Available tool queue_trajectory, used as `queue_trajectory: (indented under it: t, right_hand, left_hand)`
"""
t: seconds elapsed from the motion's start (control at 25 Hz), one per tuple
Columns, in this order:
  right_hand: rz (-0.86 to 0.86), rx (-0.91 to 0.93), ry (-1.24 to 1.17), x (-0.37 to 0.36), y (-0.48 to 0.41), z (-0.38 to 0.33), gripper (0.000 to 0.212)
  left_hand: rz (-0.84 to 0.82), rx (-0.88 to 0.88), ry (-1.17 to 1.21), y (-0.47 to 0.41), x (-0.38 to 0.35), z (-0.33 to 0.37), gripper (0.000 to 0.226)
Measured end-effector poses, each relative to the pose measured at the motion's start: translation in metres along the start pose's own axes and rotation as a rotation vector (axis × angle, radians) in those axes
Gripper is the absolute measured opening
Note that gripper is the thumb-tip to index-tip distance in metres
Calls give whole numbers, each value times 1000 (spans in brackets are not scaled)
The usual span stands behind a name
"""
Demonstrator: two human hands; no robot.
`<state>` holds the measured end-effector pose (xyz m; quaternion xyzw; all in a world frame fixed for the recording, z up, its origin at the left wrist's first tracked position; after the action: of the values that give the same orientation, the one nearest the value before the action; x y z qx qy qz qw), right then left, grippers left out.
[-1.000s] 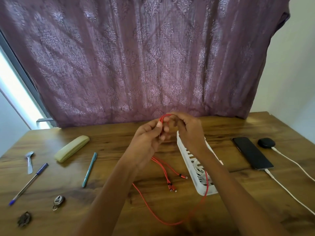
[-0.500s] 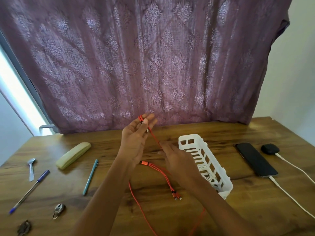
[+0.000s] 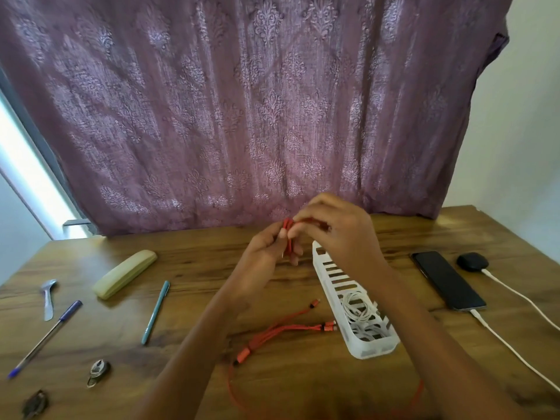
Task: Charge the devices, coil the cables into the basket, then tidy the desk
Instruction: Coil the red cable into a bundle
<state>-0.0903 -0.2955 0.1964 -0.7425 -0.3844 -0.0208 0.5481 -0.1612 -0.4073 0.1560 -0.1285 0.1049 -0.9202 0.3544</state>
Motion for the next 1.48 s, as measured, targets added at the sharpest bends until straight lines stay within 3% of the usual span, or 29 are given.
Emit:
queue_trajectory:
  t: [0.16,0.48,0.6,0.68,0.84,0.96,1.08,1.28,1.36,1.48]
  right_hand:
    - [62,-181,-228,1,-10,17,5]
    - [103,-468,-336,-29,17,40,26]
    - [-19,-583,-244,-52,39,47,27]
    - [-174,-568,-101,-67,56,43,33]
    - [-296,-305,207,-70,82,20,29]
    - [-252,-67,448,-59,89,5,34]
    - [-222,79,523,-44,80,-5,35]
    - [-168,236,566,-16,47,-32,35]
    - [-169,251,527,-12,36,-36,33]
    - [-200,190,453,-7,25,-33,33]
  left_hand:
    - [-17,45,202,-2,-7,16,32]
    - [128,148,543,-11,3,19,26]
    - [177,157,784,-18,10,19,25]
    - [251,153,817,-20,15,18,23]
    - [371,86,647,-24,29,17,23]
    - [408,22,289,-24,39,10,23]
    - [361,-7,-76,-20,42,-5,11]
    - [235,-24,-444,-12,31,-14,6]
    - [189,2,-480,-11,26,-15,11]
    - [154,41,-293,-11,25,-10,24]
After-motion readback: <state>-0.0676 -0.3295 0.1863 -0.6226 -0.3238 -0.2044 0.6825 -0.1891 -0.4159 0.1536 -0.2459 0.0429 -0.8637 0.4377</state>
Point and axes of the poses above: each hand's wrist, its own y-axis away from the middle knuckle, its own x-axis out of the back of the hand, z = x × y, the point moved 3 cm from there along -y, towards the middle knuckle, and after that the axes turned 6 degrees about -y, right-handed, at the moved point
